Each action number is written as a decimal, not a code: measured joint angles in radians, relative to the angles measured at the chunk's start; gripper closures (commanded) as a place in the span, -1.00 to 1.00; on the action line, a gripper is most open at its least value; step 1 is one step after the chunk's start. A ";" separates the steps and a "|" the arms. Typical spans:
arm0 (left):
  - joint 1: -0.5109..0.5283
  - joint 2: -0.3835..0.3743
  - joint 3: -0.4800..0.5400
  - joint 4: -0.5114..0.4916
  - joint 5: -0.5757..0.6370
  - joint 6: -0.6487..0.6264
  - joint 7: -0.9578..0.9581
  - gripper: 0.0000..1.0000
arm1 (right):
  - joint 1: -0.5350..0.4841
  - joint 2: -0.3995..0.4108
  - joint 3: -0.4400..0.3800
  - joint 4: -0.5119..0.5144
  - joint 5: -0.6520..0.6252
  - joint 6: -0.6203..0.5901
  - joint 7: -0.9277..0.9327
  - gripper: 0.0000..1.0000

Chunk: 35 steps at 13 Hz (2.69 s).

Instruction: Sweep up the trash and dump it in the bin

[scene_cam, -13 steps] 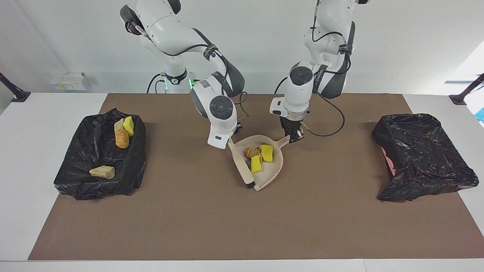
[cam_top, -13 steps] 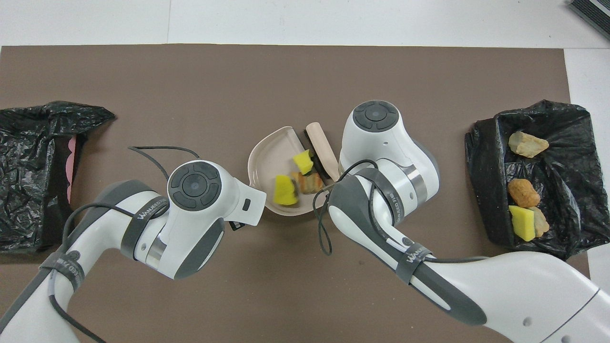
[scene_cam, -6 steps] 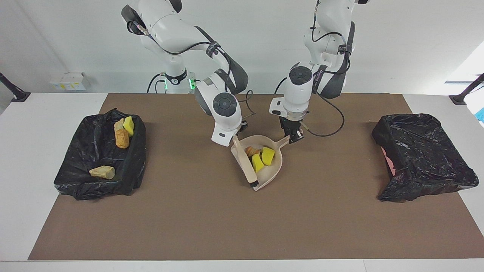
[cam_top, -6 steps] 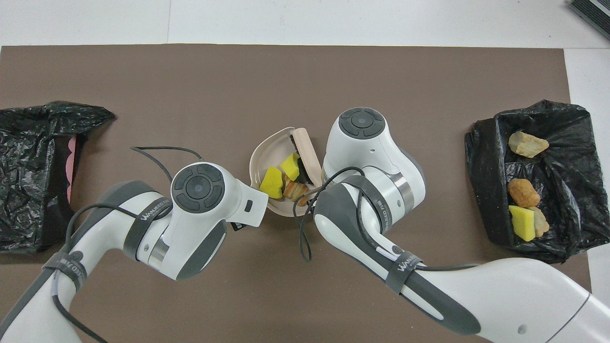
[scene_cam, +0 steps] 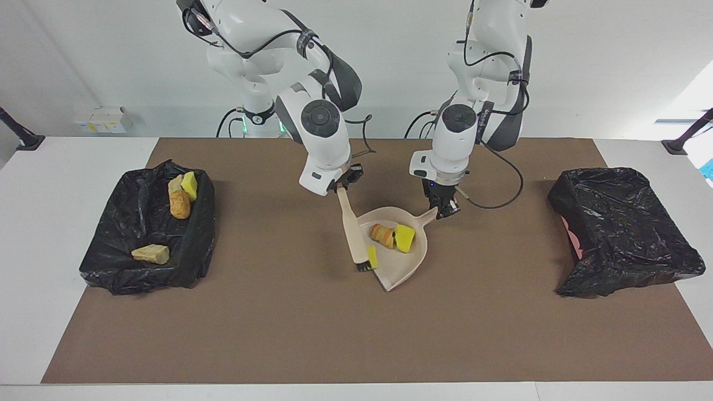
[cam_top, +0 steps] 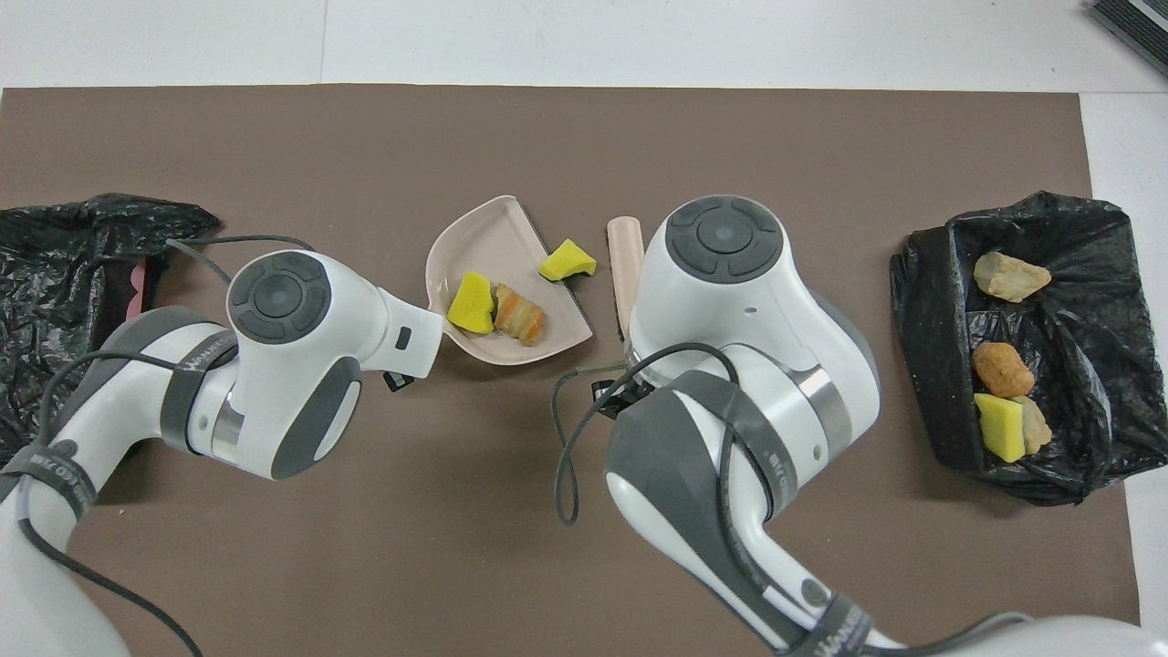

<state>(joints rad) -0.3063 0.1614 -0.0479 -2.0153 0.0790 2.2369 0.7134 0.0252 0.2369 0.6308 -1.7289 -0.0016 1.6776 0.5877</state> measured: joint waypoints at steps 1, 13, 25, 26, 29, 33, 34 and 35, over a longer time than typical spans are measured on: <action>0.016 0.001 0.000 0.011 -0.003 -0.001 0.030 1.00 | 0.020 -0.024 0.001 -0.040 0.000 0.024 0.019 1.00; -0.061 0.013 -0.022 0.017 -0.005 -0.078 0.234 1.00 | -0.074 0.234 -0.018 0.106 -0.285 0.049 -0.424 1.00; -0.120 0.006 -0.021 -0.010 -0.005 -0.083 0.183 1.00 | 0.029 0.335 0.017 0.204 -0.169 -0.068 -0.296 1.00; -0.120 0.006 -0.020 -0.010 -0.007 -0.082 0.183 1.00 | 0.027 0.334 0.017 0.207 -0.158 -0.074 -0.295 1.00; -0.119 0.006 -0.017 -0.011 -0.010 -0.081 0.184 1.00 | 0.004 0.326 0.017 0.216 -0.135 -0.078 -0.295 1.00; -0.099 0.006 -0.011 -0.011 -0.010 -0.079 0.202 1.00 | -0.047 0.272 0.024 0.222 -0.067 -0.087 -0.288 1.00; -0.091 0.006 -0.011 -0.011 -0.010 -0.079 0.204 1.00 | -0.050 0.256 0.026 0.222 -0.058 -0.093 -0.279 1.00; -0.079 0.008 -0.010 -0.008 -0.010 -0.077 0.214 1.00 | -0.048 0.239 0.030 0.222 -0.051 -0.106 -0.254 1.00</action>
<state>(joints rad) -0.3856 0.1690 -0.0578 -2.0233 0.0688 2.1600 0.9275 -0.0233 0.4761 0.6606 -1.5069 -0.0528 1.5713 0.3336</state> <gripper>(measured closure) 0.687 0.736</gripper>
